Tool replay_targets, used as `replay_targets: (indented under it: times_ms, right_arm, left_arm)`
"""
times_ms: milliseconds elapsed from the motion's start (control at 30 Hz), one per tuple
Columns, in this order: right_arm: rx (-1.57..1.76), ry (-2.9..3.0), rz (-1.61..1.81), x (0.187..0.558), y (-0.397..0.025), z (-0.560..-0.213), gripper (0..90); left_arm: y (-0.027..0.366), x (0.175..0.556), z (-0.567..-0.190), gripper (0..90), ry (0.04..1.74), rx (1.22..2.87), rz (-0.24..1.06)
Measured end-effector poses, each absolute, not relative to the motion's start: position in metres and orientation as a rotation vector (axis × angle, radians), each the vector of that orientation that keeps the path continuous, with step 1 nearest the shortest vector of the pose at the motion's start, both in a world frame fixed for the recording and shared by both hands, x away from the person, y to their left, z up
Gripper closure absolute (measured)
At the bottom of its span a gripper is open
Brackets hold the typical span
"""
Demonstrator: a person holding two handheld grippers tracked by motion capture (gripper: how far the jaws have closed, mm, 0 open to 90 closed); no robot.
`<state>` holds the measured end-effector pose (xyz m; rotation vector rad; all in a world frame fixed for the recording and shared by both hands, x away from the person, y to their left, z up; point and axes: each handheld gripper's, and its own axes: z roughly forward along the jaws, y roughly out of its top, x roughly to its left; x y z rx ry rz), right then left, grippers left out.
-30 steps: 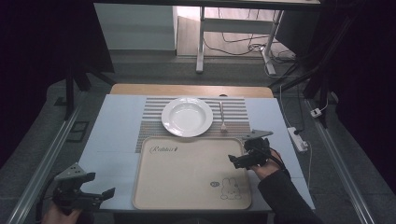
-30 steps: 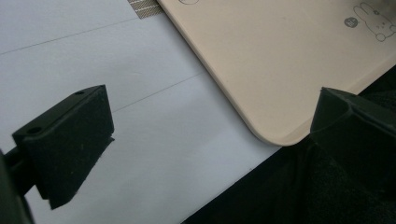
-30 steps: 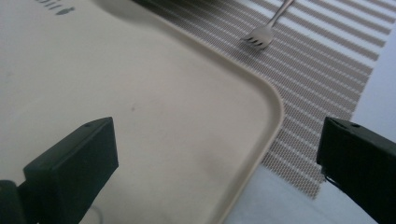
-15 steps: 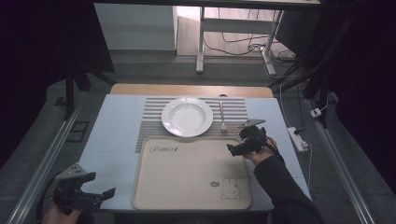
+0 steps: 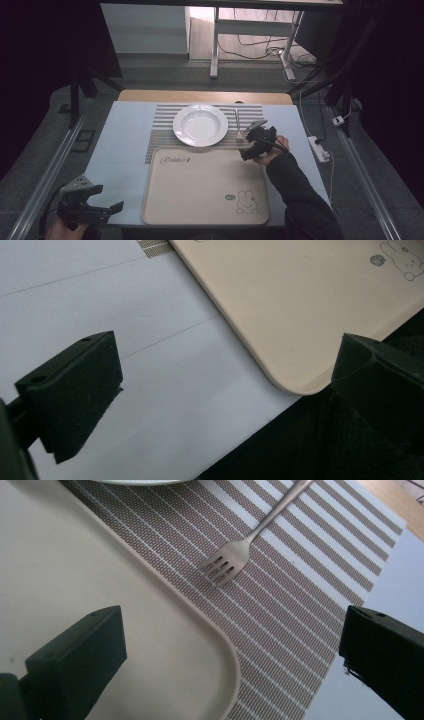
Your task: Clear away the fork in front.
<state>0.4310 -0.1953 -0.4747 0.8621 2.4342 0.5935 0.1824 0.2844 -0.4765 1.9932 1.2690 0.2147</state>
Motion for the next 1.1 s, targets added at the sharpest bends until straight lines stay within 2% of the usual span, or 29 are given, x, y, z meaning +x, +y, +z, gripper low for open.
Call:
replay_targets:
  times_ms: [433,600,767,833,900,933,967,1000,1033,1067,1100]
  right_arm:
    - [0.768,2.404,0.466,0.455,-0.173,-0.485,0.9]
    - [0.693,2.391,0.417,0.461,-0.167,-0.492,8.2]
    - [0.648,2.382,0.389,0.463,-0.166,-0.494,17.1]
    - [0.614,2.392,0.366,0.463,-0.165,-0.498,25.0]
    - [0.598,2.393,0.355,0.463,-0.164,-0.5,26.8]
    - [0.557,2.395,0.335,0.463,-0.163,-0.502,34.7]
    - [0.557,2.395,0.335,0.463,-0.163,-0.502,34.7]
    - [0.503,2.403,0.311,0.462,-0.161,-0.506,43.4]
    - [0.475,2.413,0.306,0.461,-0.161,-0.507,47.7]
    - [0.475,2.413,0.306,0.461,-0.161,-0.507,47.7]
    - [0.462,2.418,0.305,0.46,-0.161,-0.508,52.2]
  left_arm:
    - [0.283,0.183,-0.477,0.5,1.265,2.006,0.213]
    - [0.283,0.183,-0.477,0.6,1.265,2.007,0.213]
    - [0.283,0.183,-0.477,0.6,1.266,2.009,0.212]
    - [0.283,0.183,-0.477,0.6,1.265,2.009,0.212]
    - [0.283,0.183,-0.477,0.6,1.266,2.01,0.212]
    - [0.283,0.183,-0.477,0.6,1.266,2.01,0.212]
    - [0.283,0.183,-0.477,0.6,1.265,2.01,0.212]
    - [0.283,0.183,-0.477,0.6,1.265,2.01,0.212]
    - [0.283,0.183,-0.477,0.6,1.265,2.011,0.212]
    - [0.283,0.183,-0.477,0.6,1.265,2.011,0.212]
    - [0.283,0.183,-0.477,0.7,1.264,2.012,0.213]
